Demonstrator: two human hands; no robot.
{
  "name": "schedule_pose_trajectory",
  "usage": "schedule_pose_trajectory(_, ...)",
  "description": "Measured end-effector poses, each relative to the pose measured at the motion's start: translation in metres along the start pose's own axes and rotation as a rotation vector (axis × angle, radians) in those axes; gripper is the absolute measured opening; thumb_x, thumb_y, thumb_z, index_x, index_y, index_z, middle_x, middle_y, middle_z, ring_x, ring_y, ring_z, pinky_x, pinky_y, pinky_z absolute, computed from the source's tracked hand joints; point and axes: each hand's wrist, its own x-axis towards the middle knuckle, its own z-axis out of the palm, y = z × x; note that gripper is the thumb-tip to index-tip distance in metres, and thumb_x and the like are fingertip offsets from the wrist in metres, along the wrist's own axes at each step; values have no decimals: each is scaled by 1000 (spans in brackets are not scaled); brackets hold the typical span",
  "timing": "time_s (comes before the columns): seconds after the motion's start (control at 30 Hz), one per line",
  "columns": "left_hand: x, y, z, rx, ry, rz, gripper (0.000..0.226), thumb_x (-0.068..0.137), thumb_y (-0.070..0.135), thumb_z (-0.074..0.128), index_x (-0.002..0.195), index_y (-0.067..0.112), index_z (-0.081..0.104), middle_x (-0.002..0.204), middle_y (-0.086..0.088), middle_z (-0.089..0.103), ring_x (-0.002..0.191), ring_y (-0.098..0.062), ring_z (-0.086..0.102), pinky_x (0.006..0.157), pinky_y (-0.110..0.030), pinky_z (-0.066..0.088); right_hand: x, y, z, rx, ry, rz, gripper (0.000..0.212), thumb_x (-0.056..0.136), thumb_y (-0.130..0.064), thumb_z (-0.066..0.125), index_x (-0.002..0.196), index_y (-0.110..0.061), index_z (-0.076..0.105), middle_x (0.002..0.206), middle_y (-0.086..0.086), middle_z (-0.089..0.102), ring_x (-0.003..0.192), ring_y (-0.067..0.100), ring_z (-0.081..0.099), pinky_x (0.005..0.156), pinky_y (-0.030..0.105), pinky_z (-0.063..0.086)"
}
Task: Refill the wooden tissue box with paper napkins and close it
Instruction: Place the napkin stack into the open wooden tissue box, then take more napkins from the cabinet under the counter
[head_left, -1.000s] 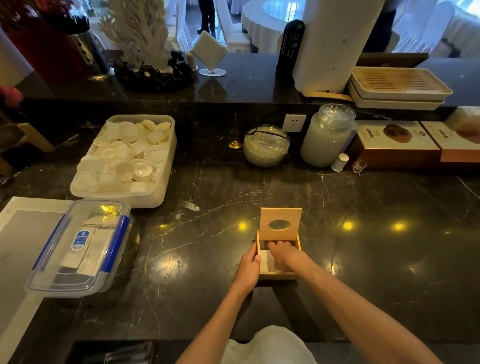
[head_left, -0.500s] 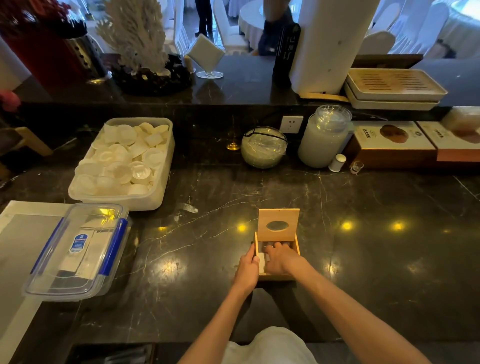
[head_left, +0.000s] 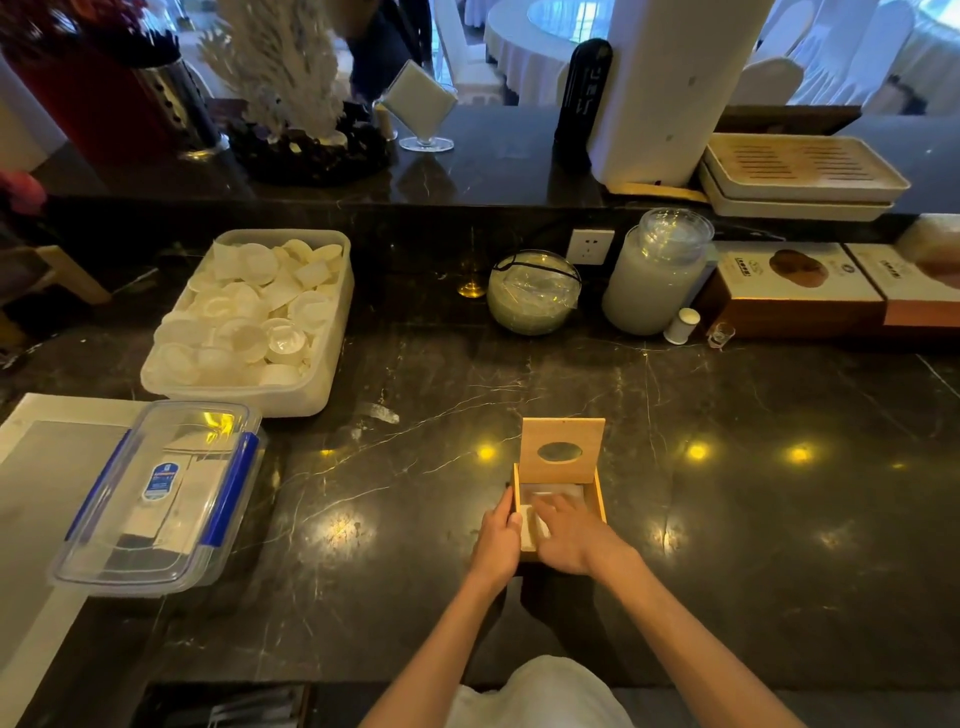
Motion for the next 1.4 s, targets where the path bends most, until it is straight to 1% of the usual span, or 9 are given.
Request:
schedule_pose_trajectory(0.13, -24, 28, -12, -20, -29, -29, 45, 96, 41, 35, 134, 64, 37, 128, 4, 57, 117, -15, 57, 103, -51, 48, -19, -7, -4, -74, -211, 71, 70, 89, -22, 46, 155, -24, 21, 159, 10, 27, 138, 33, 38, 110, 40, 38)
schedule_pose_trajectory(0.27, -46, 54, -18, -99, -47, -59, 45, 106, 17, 31, 139, 48, 28, 116, 10, 60, 107, -11, 59, 100, -42, 51, -12, -13, 4, -171, -193, 75, 52, 92, -24, 47, 144, -22, 44, 138, 10, 54, 121, 30, 53, 100, 38, 46)
schedule_pose_trajectory(0.67, -57, 66, -17, -104, -20, -83, 47, 107, 17, 30, 151, 33, 30, 137, -7, 57, 125, -35, 53, 102, -50, 47, 2, -25, 9, -265, -156, 113, 47, 92, -26, 51, 139, -22, 50, 129, 7, 59, 116, 28, 56, 91, 36, 44)
schedule_pose_trajectory(0.77, -62, 72, -18, -125, -18, -73, 46, 107, 18, 30, 150, 34, 31, 137, 0, 53, 118, -23, 55, 91, -37, 51, -8, -19, 23, -320, -15, 79, 54, 91, -31, 53, 144, -27, 41, 143, 9, 49, 133, 34, 42, 108, 47, 34)
schedule_pose_trajectory(0.87, -65, 64, -17, -105, 17, -19, 40, 106, 24, 34, 144, 34, 40, 131, 4, 58, 109, -13, 59, 91, -36, 54, -31, 3, 43, -307, 265, -33, 70, 94, -45, 48, 155, -33, 15, 165, 10, 8, 150, 38, -6, 117, 57, -8)
schedule_pose_trajectory(1.0, -82, 45, -9, 167, 118, 107, 40, 104, 38, 32, 143, 43, 38, 136, 1, 56, 115, -6, 55, 97, -29, 47, -55, 49, 66, -226, 413, -61, 85, 90, -67, 37, 149, -41, -17, 162, 11, -20, 143, 38, -28, 102, 44, -34)
schedule_pose_trajectory(1.1, -113, 33, -4, 552, 264, 205, 48, 105, 42, 28, 152, 34, 25, 153, 4, 37, 139, -14, 37, 111, -35, 32, -72, 82, 74, -222, 426, -27, 81, 79, -84, 1, 140, -45, -35, 160, 8, -21, 144, 38, -25, 106, 47, -31)
schedule_pose_trajectory(1.23, -152, 3, -8, 1009, 335, 162, 71, 92, 66, -1, 156, 35, 6, 164, -2, -3, 152, -29, -5, 119, -53, -9, -102, 105, 79, -207, 401, -48, 90, 70, -85, -9, 147, -42, -25, 153, 4, -32, 144, 36, -28, 113, 53, -18)
schedule_pose_trajectory(1.4, -207, -45, -12, 1182, 398, 31, 72, 94, 70, 13, 152, 30, 32, 161, -14, 24, 149, -38, 11, 114, -65, -2, -127, 113, 111, -107, 340, -87, 89, 72, -85, -10, 149, -42, -20, 157, 0, -29, 145, 33, -27, 117, 55, -13)
